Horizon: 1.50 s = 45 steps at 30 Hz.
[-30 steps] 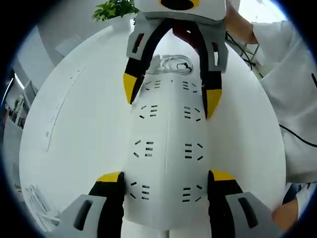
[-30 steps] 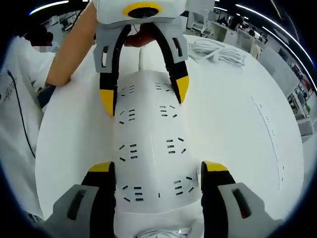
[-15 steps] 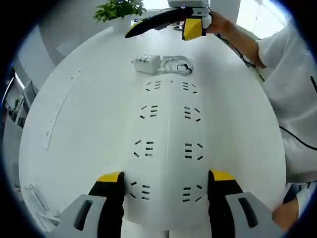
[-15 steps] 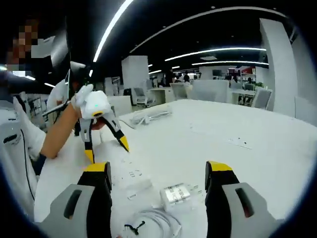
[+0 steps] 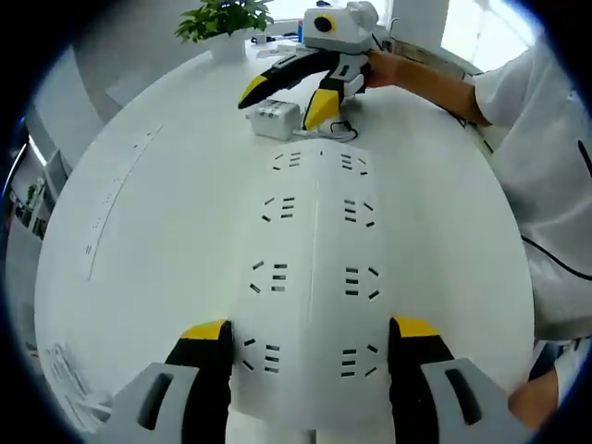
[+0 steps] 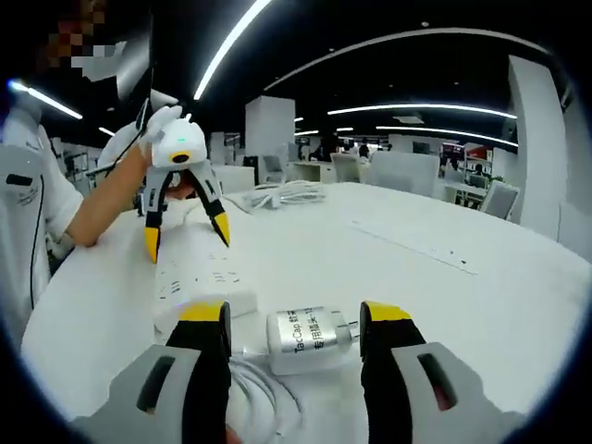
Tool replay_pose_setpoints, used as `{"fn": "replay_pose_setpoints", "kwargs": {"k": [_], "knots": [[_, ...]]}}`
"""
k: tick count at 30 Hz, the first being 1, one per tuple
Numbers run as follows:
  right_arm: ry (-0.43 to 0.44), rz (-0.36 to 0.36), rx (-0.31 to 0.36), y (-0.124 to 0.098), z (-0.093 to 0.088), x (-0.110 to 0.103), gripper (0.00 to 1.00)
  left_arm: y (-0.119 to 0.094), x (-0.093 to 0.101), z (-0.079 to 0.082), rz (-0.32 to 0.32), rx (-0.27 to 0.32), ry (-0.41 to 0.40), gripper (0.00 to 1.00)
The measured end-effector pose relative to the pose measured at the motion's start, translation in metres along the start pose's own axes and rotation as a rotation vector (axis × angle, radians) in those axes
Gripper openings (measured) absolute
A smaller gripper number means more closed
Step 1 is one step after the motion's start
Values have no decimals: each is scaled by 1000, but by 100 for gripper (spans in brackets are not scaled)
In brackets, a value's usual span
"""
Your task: Straighten the power strip on the desk, plug the charger into it
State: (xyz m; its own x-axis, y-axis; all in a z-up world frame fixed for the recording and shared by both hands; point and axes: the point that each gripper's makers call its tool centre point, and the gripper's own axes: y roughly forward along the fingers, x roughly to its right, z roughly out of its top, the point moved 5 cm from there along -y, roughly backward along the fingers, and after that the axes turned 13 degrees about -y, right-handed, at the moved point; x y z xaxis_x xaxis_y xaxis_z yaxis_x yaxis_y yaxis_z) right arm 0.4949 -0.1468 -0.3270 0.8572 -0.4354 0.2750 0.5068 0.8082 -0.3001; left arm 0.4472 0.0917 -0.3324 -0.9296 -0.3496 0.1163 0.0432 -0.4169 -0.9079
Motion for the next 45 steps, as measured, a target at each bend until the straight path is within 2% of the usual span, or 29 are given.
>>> {"fn": "replay_pose_setpoints", "kwargs": {"k": [4, 10, 20, 34, 38, 44, 45], "knots": [[-7, -4, -4, 2, -3, 4, 46, 0, 1, 0, -1, 0, 1, 69], [-79, -7, -1, 3, -2, 7, 41, 0, 0, 0, -2, 4, 1, 69], [-60, 50, 14, 5, -4, 7, 37, 1, -1, 1, -1, 1, 0, 69], [-76, 263, 76, -6, -4, -7, 37, 1, -1, 1, 0, 3, -1, 69], [-82, 330, 94, -13, -4, -19, 37, 1, -1, 1, 0, 3, -2, 69], [-77, 339, 116, -16, -3, -23, 37, 1, -1, 0, 2, -2, -2, 69], [-10, 328, 134, -17, 2, -24, 37, 1, -1, 0, 2, -2, -2, 69]]}}
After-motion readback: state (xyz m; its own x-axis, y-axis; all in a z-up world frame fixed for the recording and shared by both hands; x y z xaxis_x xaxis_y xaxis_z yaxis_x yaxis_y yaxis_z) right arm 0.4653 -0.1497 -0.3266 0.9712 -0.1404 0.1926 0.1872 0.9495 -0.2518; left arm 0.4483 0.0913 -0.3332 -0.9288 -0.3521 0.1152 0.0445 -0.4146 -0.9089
